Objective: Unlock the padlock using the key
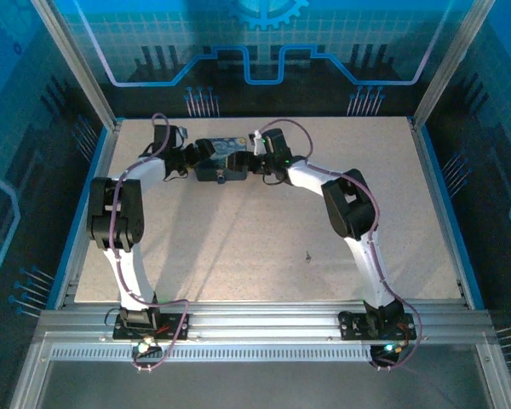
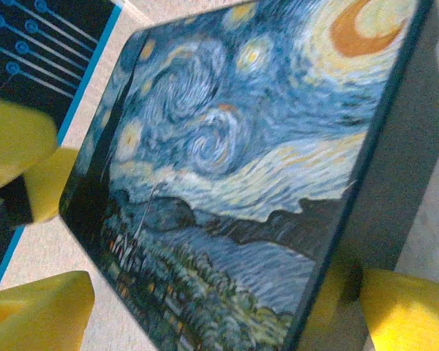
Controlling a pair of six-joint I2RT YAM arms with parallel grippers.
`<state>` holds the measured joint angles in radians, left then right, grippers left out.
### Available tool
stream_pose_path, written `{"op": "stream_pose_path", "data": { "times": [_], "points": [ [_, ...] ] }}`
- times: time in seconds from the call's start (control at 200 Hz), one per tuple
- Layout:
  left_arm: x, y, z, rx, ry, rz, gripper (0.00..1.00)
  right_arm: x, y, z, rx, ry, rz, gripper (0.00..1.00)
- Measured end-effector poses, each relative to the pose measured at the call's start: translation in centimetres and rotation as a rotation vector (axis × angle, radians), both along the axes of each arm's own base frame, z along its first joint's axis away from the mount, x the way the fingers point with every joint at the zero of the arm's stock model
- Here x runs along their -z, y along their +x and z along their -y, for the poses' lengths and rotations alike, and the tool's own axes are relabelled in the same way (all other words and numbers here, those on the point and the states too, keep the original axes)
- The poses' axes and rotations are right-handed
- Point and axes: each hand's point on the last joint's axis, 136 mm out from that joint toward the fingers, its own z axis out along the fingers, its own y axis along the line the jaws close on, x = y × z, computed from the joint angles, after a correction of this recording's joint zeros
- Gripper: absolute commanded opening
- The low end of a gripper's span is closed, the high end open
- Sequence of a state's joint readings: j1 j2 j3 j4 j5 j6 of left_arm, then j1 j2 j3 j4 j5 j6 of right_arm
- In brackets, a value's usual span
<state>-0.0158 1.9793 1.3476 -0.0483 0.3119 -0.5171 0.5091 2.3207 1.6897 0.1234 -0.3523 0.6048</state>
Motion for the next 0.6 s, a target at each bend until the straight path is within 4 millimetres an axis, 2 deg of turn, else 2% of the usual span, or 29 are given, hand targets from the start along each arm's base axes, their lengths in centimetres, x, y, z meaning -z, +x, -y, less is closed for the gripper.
{"op": "stream_pose_path", "data": {
  "times": [0.175, 0.415, 0.6],
  "points": [
    [0.2, -0.5, 3.5, 0.054, 0.018, 0.013, 0.91, 0.1, -3.6, 2.9, 0.015, -0.024, -0.031, 0.94],
    [0.8, -2.7, 8.8, 0.137, 0.042, 0.030, 0.93, 0.3, -8.1, 7.0, 0.055, -0.058, -0.057, 0.95],
    [0.6, -4.1, 11.2, 0.181, 0.049, 0.036, 0.95, 0.2, -10.0, 9.3, 0.090, -0.085, -0.065, 0.97]
  ]
}}
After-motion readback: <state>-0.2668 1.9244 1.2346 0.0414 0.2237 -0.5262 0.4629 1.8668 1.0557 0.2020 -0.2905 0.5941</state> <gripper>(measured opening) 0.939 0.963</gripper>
